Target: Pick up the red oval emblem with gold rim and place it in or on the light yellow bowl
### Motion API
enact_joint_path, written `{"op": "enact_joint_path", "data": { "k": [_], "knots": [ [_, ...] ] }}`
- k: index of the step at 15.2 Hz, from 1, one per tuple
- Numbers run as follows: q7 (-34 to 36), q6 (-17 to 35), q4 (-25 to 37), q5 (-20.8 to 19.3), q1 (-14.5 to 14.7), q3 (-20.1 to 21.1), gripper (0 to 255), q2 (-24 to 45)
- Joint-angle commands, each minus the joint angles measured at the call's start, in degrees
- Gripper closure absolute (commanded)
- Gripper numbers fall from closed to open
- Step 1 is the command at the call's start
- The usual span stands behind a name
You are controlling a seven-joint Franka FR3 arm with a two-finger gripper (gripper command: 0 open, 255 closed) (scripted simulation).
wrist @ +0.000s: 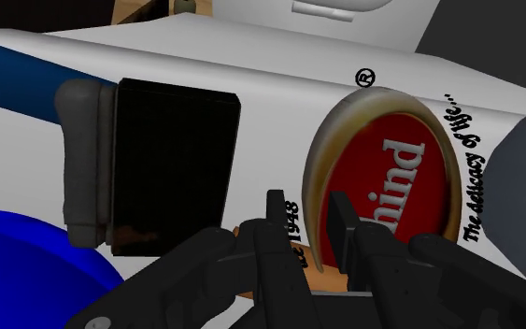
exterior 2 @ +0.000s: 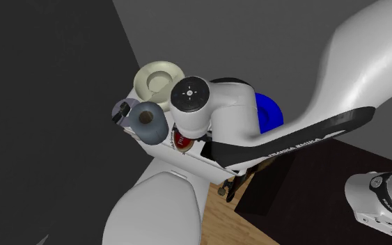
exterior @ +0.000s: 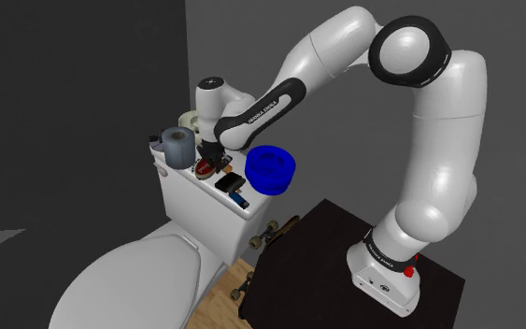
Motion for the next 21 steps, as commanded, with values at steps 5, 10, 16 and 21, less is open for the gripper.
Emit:
{"op": "enact_joint_path", "data": {
  "k": [5, 10, 16, 21],
  "knots": [
    [-1.84, -3.03, -0.13, 2.5, -1.14, 1.64, 255, -3.51],
    [-3.41, -5.72, 0.22, 4.56, -1.97, 2.8, 255, -6.2],
    [-5.22, -9.11, 1.08, 6.92, -2.79, 3.96, 255, -9.2],
    [-6.65, -12.07, 2.15, 8.74, -3.34, 4.73, 255, -11.47]
  ]
}}
